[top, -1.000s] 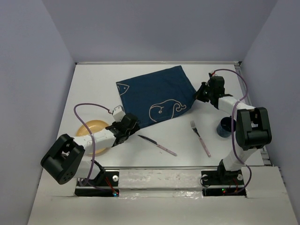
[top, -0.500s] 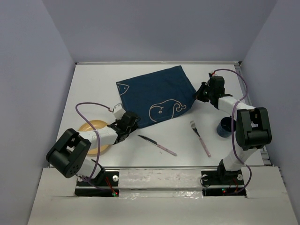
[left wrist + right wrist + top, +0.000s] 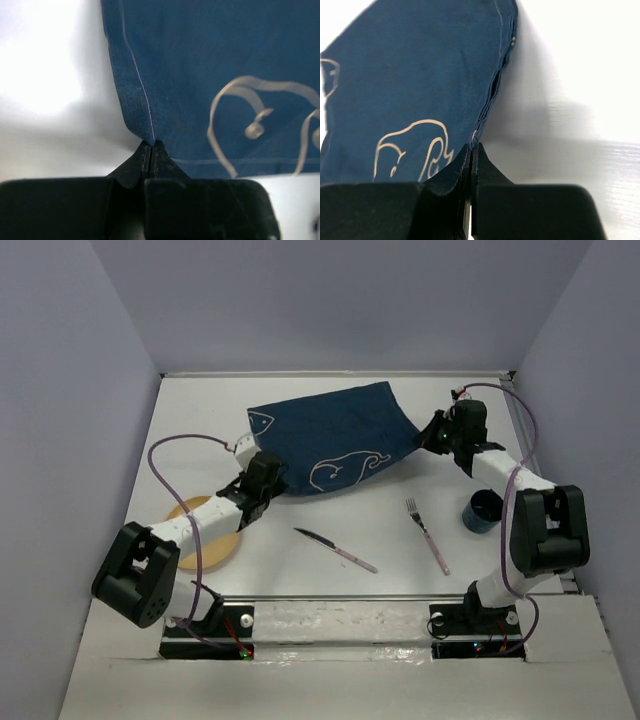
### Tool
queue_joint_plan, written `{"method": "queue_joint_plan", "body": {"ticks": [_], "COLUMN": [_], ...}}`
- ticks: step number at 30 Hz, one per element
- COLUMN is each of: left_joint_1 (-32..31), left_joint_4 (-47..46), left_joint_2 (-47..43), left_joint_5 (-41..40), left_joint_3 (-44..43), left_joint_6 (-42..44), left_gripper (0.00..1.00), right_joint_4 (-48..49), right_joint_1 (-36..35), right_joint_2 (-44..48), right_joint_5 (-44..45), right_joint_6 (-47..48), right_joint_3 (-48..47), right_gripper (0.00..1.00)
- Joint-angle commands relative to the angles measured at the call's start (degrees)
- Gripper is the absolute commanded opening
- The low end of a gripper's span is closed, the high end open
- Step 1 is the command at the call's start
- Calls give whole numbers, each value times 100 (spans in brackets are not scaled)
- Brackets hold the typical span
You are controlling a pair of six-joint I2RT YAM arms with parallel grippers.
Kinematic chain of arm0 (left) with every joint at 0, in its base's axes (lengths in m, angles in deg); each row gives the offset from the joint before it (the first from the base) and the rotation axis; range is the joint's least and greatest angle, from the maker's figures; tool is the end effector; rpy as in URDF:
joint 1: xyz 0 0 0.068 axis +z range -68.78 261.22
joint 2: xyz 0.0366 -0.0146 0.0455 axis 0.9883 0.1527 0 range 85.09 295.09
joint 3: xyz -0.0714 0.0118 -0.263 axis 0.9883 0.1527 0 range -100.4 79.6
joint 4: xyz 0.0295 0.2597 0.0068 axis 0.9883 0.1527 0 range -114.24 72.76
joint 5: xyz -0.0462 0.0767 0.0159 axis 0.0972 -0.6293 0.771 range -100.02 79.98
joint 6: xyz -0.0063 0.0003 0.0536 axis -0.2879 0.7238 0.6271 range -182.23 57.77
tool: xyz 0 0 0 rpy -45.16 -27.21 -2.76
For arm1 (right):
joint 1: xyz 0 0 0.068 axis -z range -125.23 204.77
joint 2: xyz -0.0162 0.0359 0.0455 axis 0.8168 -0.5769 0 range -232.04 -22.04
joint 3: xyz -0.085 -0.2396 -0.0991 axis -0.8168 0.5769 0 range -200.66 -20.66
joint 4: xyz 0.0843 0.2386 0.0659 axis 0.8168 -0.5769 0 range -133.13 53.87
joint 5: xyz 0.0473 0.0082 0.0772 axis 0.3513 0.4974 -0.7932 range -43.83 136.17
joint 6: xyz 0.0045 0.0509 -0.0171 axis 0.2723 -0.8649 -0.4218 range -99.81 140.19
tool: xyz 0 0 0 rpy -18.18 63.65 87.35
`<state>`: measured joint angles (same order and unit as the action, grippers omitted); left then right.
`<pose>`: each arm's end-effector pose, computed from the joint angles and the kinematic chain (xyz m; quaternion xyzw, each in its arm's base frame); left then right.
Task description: Set the dinner table for one person
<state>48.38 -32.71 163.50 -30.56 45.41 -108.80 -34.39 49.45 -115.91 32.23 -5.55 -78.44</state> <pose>0.2350 -0.1367 0.1815 -0.1854 0.8598 -0.1645 0.4465 0.3584 0.0420 0.2200 0.0999 0.8740 0.2274 0.4177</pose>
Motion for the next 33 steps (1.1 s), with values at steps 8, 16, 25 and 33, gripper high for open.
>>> {"method": "queue_joint_plan", "body": {"ticks": [8, 16, 25, 33], "left_joint_1": [638, 910, 1605, 1676], "left_joint_4": [-296, -340, 432, 601], "left_joint_2": [-801, -477, 1026, 1221], "left_joint_5": [-30, 348, 1042, 1429], "left_joint_3": [-2898, -3848, -6185, -6479], "left_joint_6": [1299, 1440, 1615, 1616], "left_gripper": [0, 0, 0, 0], "right_joint_4": [152, -77, -665, -947], "right_joint_1": [-39, -39, -39, -39], "right_joint_2": [2231, 2172, 432, 351], "right_joint_5": [-57, 5, 119, 224], "right_joint_6": [-81, -37, 174, 438], "right_joint_3": [-558, -1410, -3771, -3999], "right_gripper": [0, 0, 0, 0]}}
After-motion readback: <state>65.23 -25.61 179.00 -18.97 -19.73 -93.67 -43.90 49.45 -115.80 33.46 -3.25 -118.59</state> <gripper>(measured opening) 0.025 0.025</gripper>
